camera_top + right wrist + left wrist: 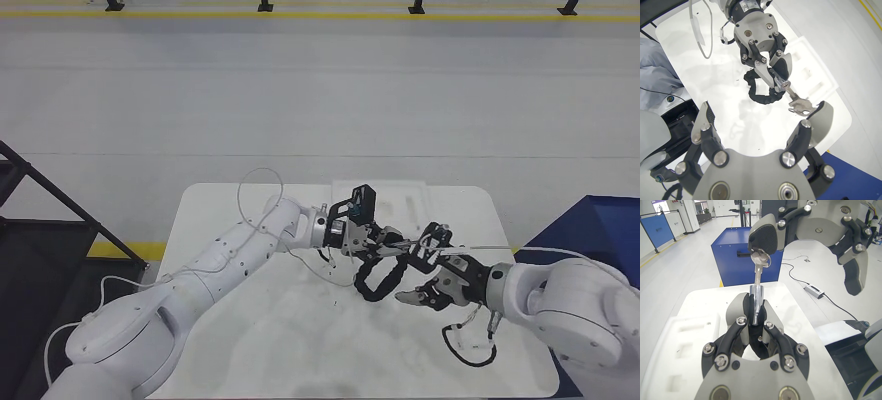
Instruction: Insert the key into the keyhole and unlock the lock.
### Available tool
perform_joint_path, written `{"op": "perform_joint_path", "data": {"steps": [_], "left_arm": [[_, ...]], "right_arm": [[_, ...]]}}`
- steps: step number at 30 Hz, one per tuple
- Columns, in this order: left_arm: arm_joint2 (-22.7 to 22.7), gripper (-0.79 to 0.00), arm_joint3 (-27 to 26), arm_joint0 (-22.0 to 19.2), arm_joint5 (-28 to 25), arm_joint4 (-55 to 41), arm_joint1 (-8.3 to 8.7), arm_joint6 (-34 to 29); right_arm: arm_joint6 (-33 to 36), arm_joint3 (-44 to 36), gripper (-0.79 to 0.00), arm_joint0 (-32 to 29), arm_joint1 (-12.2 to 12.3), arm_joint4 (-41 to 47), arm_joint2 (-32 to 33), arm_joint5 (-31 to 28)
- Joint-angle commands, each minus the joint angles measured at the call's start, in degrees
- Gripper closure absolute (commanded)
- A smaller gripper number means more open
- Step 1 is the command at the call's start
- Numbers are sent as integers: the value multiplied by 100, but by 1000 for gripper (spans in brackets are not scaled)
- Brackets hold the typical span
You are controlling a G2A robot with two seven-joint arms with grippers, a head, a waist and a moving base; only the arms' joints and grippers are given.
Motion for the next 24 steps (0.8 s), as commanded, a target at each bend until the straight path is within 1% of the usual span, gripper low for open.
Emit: {"op": "perform_joint_path", "data": {"steps": [1,8,11,13,18,23,24], "left_arm": [[46,0,-6,-34,0,17,-7,-17],[137,0,34,-111,0,67,-14,14],[184,0,16,-144,0,121,-7,36],[218,0,-19,-163,0,143,6,65],[304,0,-94,-210,0,169,78,146],[444,0,-196,-267,0,108,188,154],[499,0,-239,-296,0,111,214,114]], "right_arm": [[0,20,-785,58,-10,-29,-82,1],[34,90,-785,205,-29,-15,-158,-8],[48,205,-785,269,-19,14,-66,-171],[13,290,-785,322,-7,-31,-11,-519],[-117,560,-785,446,32,-254,53,-1640],[-413,690,-785,492,54,-536,112,-2233],[-467,691,-736,496,59,-620,126,-2320]]}}
